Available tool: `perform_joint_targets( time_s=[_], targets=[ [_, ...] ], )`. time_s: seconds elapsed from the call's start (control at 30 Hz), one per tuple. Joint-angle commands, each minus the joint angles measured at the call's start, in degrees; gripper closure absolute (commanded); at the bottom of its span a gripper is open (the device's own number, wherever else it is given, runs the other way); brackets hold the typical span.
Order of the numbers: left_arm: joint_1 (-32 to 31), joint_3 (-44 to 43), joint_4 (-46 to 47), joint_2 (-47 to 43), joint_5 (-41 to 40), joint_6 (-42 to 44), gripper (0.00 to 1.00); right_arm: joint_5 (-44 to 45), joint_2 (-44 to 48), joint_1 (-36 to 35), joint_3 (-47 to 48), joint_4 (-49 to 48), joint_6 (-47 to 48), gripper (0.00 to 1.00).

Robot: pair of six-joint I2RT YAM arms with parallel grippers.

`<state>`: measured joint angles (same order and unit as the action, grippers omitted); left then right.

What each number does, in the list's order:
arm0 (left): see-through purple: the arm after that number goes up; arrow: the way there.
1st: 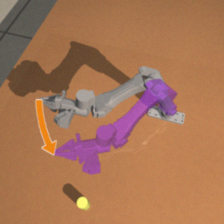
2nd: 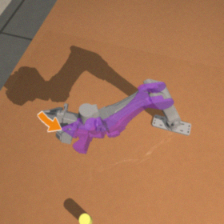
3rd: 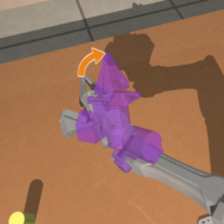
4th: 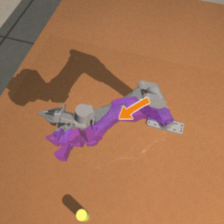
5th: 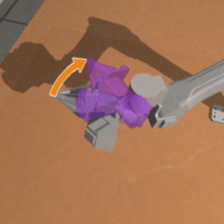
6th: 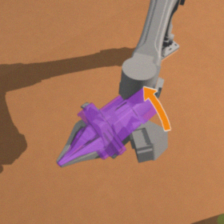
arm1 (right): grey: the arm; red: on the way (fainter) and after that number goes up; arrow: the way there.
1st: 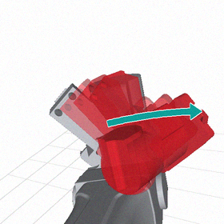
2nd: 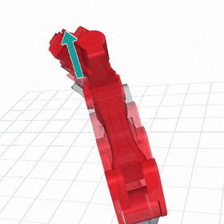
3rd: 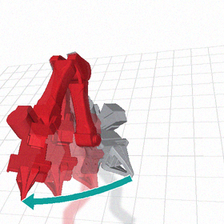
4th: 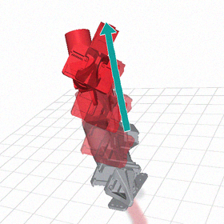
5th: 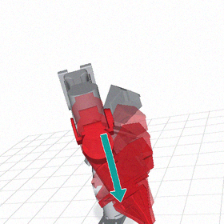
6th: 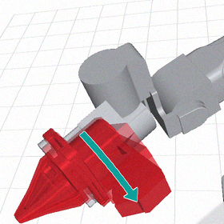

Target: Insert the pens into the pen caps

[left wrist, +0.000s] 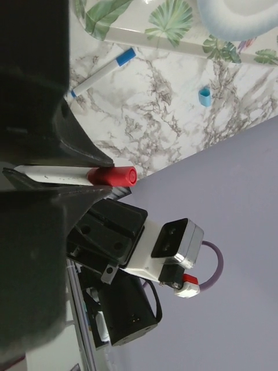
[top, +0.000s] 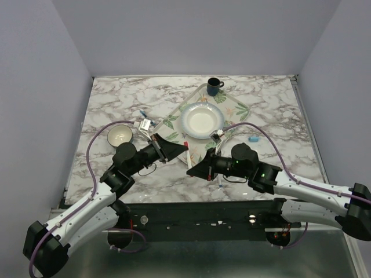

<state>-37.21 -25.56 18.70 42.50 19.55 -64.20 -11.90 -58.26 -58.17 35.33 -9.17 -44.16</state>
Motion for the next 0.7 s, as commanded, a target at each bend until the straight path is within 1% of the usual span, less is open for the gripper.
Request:
perform_joint_targets(
  time_s=[0.0,0.03,0.1,0.13,0.23,0.33,0.43,0.5,0.57,0.67],
  targets=[
    [-1.8,0.6,0.1,-1.0,7.3,0.0,0.65,0.7,1.1,0.8,3.9,-3.5,5.0,0.99],
    [-1.8,0.5,0.1,-1.5,7.1,0.0,0.55,0.3,1.4,0.9,3.8,-3.5,5.3,0.99],
    [-1.9,0.4,0.1,-2.9,6.5,0.1,0.48,-0.8,1.6,0.8,3.7,-3.5,5.8,0.99],
    [-1.8,0.3,-0.1,-3.4,6.2,0.2,0.41,-1.2,1.8,0.8,3.6,-3.4,5.8,0.99],
    [-1.8,-0.2,-0.5,-4.5,5.9,1.3,0.33,-2.3,2.9,0.7,3.0,-3.7,5.9,0.99],
    [-1.8,-2.4,-3.0,-4.8,5.7,3.8,0.27,-4.9,4.1,0.6,2.9,-3.8,6.6,0.99],
    [-1.8,-6.2,-6.3,-4.3,5.8,8.2,0.23,-7.7,6.0,0.4,2.5,-3.9,7.7,0.99],
    [-1.8,-9.5,-8.3,-3.3,5.1,11.5,0.22,-10.2,7.2,0.3,2.7,-3.5,8.7,0.99],
    [-1.8,-12.1,-9.6,-1.9,4.9,12.9,0.21,-11.8,7.5,0.3,3.0,-2.3,9.4,0.99],
    [-1.8,-15.0,-9.0,-0.1,5.8,14.0,0.2,-11.9,7.9,0.3,3.3,-1.1,9.6,0.99]
  ],
)
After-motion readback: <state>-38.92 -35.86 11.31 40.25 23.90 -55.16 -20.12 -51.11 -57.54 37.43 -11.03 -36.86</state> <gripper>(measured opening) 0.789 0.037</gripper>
